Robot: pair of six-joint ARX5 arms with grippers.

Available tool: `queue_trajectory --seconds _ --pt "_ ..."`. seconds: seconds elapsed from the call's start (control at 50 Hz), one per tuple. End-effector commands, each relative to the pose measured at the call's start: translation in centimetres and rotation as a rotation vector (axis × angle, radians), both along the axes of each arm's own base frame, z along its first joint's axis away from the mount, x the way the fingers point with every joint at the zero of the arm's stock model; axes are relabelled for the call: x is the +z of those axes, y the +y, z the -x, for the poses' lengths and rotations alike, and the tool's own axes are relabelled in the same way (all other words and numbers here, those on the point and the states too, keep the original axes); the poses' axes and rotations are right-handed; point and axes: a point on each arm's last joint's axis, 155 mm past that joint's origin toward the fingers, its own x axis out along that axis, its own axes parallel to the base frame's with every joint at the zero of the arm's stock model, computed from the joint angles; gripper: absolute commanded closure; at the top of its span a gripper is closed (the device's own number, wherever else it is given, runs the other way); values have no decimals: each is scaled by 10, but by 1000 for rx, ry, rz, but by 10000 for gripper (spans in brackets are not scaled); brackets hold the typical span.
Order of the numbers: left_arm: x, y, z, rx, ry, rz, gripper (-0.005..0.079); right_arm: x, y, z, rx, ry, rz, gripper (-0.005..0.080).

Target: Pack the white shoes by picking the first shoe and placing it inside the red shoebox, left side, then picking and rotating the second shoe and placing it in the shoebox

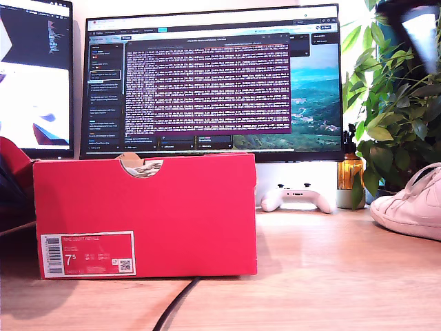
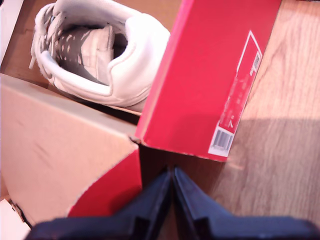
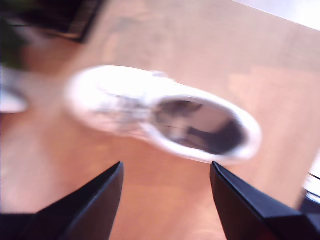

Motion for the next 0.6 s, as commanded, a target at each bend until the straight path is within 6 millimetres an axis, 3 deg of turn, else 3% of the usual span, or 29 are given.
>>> queue_trajectory --seconds 0.0,0.3,0.58 --pt "1 -2 -1 -3 2 5 761 -15 -6 14 -42 37 6 245" --pt "1 -2 -1 -3 2 5 761 -59 -16 55 -148 148 13 246" --pt "1 -2 -1 -3 2 5 761 -63 -32 59 -224 140 53 255"
